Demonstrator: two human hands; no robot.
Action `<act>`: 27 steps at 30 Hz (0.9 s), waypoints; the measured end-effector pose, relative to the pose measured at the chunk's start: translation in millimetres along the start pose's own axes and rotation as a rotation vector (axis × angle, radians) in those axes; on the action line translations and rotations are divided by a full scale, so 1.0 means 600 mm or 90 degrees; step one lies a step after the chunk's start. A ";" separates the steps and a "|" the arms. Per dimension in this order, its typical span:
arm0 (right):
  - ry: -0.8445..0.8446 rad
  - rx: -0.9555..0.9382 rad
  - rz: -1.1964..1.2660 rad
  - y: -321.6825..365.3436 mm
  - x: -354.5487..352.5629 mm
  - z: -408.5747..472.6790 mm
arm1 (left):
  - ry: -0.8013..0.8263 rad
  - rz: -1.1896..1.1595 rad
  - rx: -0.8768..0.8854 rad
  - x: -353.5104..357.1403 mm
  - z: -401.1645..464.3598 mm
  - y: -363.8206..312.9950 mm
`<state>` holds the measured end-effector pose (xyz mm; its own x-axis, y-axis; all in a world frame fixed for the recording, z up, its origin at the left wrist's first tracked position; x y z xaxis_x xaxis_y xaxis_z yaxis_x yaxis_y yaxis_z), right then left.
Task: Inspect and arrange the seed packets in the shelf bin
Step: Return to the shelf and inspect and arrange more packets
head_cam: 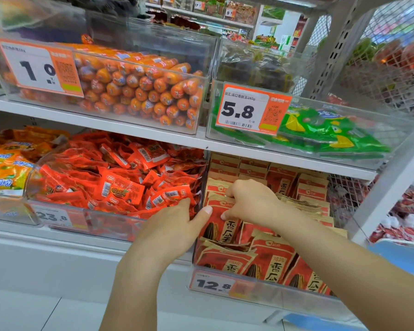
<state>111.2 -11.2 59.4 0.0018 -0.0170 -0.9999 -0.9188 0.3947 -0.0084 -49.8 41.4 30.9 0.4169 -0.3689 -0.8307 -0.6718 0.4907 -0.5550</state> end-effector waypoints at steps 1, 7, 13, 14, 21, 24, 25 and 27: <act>0.018 -0.005 -0.020 0.003 0.003 0.002 | 0.000 -0.002 0.003 0.000 -0.001 0.000; 0.025 -0.050 -0.072 0.017 0.010 0.011 | 0.003 -0.002 0.012 0.003 0.000 -0.004; -0.063 -0.061 -0.127 0.017 0.018 0.007 | 0.012 0.006 0.020 0.004 0.001 -0.003; -0.083 -0.060 -0.128 0.017 0.018 0.007 | 0.012 0.006 0.020 0.004 0.001 -0.003; -0.035 -0.034 -0.090 0.012 0.016 0.012 | 0.015 0.007 0.015 0.000 0.001 -0.004; -0.044 -0.031 -0.074 0.008 0.006 0.006 | 0.008 0.014 0.019 -0.001 0.001 -0.005; -0.061 -0.026 -0.058 0.007 -0.001 0.004 | 0.009 0.014 0.021 0.000 0.000 -0.005; -0.107 -0.021 -0.024 0.004 -0.016 -0.003 | 0.014 0.007 0.024 0.001 -0.001 -0.007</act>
<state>108.2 -11.8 69.1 0.0998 0.1234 -0.9873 -0.9290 0.3668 -0.0481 -47.1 38.4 32.6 0.3961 -0.3807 -0.8356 -0.6524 0.5236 -0.5479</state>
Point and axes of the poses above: each hand's wrist, its own z-axis towards the middle knuckle, its own x-axis out of the palm, y = z × x, the point moved 1 cm from there along z, towards the middle knuckle, and after that the axes turned 10 degrees about -y, right-handed, at the moved point
